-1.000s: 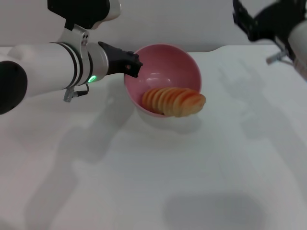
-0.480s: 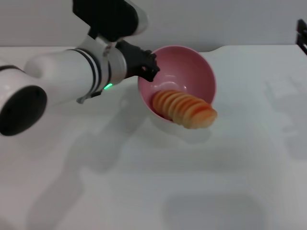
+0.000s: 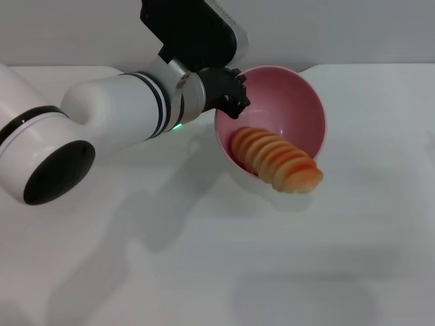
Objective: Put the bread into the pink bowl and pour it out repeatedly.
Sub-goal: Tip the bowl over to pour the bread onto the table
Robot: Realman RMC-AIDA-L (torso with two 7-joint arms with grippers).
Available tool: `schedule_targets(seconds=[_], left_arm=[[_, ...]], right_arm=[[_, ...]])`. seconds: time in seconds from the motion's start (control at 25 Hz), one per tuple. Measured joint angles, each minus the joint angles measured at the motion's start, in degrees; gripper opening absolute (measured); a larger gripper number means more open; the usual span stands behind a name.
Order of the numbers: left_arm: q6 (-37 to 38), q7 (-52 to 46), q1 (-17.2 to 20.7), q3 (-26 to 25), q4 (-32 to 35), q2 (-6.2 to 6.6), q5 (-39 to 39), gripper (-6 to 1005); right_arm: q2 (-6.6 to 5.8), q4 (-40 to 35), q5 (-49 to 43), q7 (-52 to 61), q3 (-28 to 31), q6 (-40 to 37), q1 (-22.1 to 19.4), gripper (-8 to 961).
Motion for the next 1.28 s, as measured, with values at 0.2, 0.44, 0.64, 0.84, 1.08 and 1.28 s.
schedule_targets(seconds=[0.2, 0.44, 0.64, 0.84, 1.08, 1.28], left_arm=[[0.12, 0.13, -0.12, 0.14, 0.00, 0.00, 0.10, 39], [-0.48, -0.37, -1.71, 3.16, -0.54, -0.21, 7.54, 39], [3.76, -0.66, -1.51, 6.21, -1.97, -0.33, 12.35, 39], [8.25, -0.99, -1.21, 8.37, -3.57, -0.38, 16.82, 39], [15.21, -1.06, -0.33, 10.99, -5.28, -0.41, 22.78, 39], [26.18, -1.13, 1.96, 11.40, -8.65, -0.41, 30.05, 39]], right_arm=[[0.03, 3.92, 8.34, -5.11, -0.97, 0.23, 0.41, 674], [-0.16, 7.79, 12.73, -5.14, -1.52, -0.02, 1.21, 672], [-0.23, 8.32, 12.84, -5.09, -1.97, -0.01, 1.35, 672], [-0.29, 8.27, 12.83, -4.91, -2.40, 0.45, 1.59, 672], [-0.33, 8.18, 12.77, -4.84, -2.66, 0.84, 1.71, 671], [-0.33, 8.32, 12.83, -4.78, -3.08, 0.88, 1.71, 671]])
